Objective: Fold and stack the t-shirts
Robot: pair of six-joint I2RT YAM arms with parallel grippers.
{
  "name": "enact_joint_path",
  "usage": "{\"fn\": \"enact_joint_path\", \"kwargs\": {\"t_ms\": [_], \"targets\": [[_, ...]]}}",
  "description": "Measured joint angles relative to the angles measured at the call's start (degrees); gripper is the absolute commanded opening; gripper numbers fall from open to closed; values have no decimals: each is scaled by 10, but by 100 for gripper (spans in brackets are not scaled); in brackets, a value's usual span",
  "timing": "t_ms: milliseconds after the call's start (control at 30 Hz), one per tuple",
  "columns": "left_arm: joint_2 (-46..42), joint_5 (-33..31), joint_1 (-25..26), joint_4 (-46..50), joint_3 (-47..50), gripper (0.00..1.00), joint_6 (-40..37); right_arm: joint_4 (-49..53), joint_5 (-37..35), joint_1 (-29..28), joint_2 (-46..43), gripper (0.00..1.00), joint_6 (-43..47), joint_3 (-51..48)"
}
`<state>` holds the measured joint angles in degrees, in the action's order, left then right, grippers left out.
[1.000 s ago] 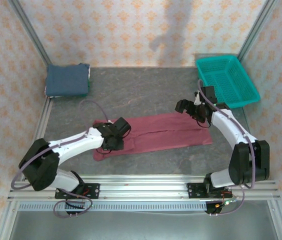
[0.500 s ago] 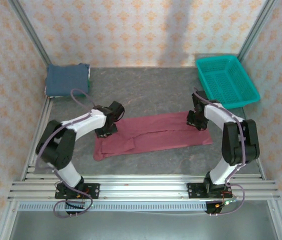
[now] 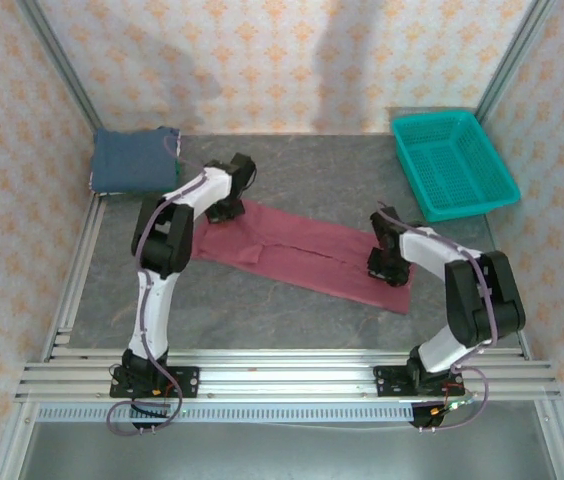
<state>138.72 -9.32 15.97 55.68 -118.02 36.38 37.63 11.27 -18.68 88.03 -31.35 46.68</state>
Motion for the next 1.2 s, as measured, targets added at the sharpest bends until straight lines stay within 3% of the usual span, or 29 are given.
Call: {"fn": "enact_joint_path", "kwargs": {"t_ms": [233, 400, 533, 700, 767, 800, 933, 1000, 1200], "targets": [[235, 130, -30, -29, -411, 14, -5, -141, 49, -196, -37, 26, -274, -61], [268, 223, -52, -155, -426, 14, 49, -290, 33, -320, 6, 24, -478, -62], [290, 257, -62, -230, -435, 14, 83, -398, 15, -386, 69, 24, -606, -33], [295, 261, -62, -252, -436, 13, 88, -436, -9, -452, 111, 28, -712, 7], [295, 261, -62, -252, -436, 15, 85, -430, -17, -474, 115, 34, -742, 18], [294, 263, -62, -252, -436, 20, 83, -423, -20, -483, 116, 36, -754, 27], [273, 282, -62, -225, -432, 61, 70, -376, -24, -495, 115, 49, -751, 89], [239, 289, -62, -191, -413, 73, 64, -351, -25, -494, 103, 53, -733, 121], [21, 303, -62, -95, -315, 80, 28, -182, -40, -484, -57, 66, -618, 159]]}}
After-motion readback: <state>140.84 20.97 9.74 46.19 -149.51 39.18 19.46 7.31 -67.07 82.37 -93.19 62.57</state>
